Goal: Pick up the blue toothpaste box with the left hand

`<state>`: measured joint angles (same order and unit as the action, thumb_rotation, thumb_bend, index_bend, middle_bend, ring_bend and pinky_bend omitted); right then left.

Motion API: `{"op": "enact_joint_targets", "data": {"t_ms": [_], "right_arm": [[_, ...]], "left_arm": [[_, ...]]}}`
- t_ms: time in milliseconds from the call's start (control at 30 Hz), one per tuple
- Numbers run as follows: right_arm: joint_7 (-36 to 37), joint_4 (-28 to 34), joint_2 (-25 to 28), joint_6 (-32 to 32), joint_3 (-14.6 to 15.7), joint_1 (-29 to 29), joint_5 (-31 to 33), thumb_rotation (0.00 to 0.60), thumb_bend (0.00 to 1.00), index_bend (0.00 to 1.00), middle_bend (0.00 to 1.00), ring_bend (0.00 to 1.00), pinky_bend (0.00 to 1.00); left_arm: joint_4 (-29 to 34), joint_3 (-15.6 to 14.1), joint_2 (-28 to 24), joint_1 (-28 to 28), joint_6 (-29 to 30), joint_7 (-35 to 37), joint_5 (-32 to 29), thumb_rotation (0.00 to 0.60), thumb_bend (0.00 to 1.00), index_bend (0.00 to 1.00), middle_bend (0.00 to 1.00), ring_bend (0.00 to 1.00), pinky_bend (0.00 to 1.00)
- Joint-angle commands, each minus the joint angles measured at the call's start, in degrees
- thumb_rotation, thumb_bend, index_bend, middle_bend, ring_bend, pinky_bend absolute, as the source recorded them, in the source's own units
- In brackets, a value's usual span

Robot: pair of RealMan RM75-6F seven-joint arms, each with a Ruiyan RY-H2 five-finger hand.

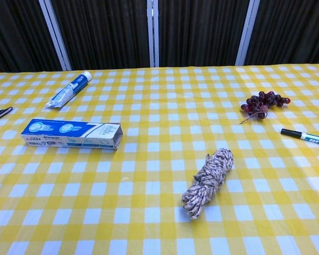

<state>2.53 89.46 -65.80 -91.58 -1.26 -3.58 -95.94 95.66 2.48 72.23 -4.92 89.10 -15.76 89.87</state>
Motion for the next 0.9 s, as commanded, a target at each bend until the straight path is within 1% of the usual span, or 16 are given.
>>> {"op": "enact_joint_targets", "data": {"t_ms": [33,400,600,833,900], "right_arm": [[0.1,-0.1,0.0,-0.1,0.0,0.0,-0.1,0.6,0.12,0.02,0.0,0.0,0.0],[0.3,0.1,0.1,-0.3,0.1,0.1,-0.4,0.6,0.12,0.02,0.0,0.0,0.0],[0.1,0.2,0.1,0.0,0.1,0.1,-0.1,0.6,0.12,0.02,0.0,0.0,0.0],[0.4,0.2,0.2,0.4,0.2,0.0,0.0,0.6,0.12,0.02,0.0,0.0,0.0],[0.5,0.2,0.2,0.6,0.3,-0.1,0.1,0.6,0.12,0.02,0.0,0.0,0.0]], "left_arm": [[0.1,0.0,0.0,0.0,0.0,0.0,0.0,0.6,0.0,0.0,0.0,0.0,0.0],[0.2,-0.1,-0.2,0.0,-0.2,0.1,-0.1,0.6,0.0,0.0,0.0,0.0,0.0],[0.1,0.1,-0.4,-0.6,-1.3,0.3,-0.6,0.6,0.0,0.0,0.0,0.0,0.0],[-1.2,1.3,0.1,-2.0,-2.5,1.3,-1.2,0.6,0.0,0.0,0.0,0.0,0.0],[-1.6,2.5,0.1,-3.1,-3.6,1.0,-2.2,0.6,0.0,0.01,0.0,0.0,0.04]]}}
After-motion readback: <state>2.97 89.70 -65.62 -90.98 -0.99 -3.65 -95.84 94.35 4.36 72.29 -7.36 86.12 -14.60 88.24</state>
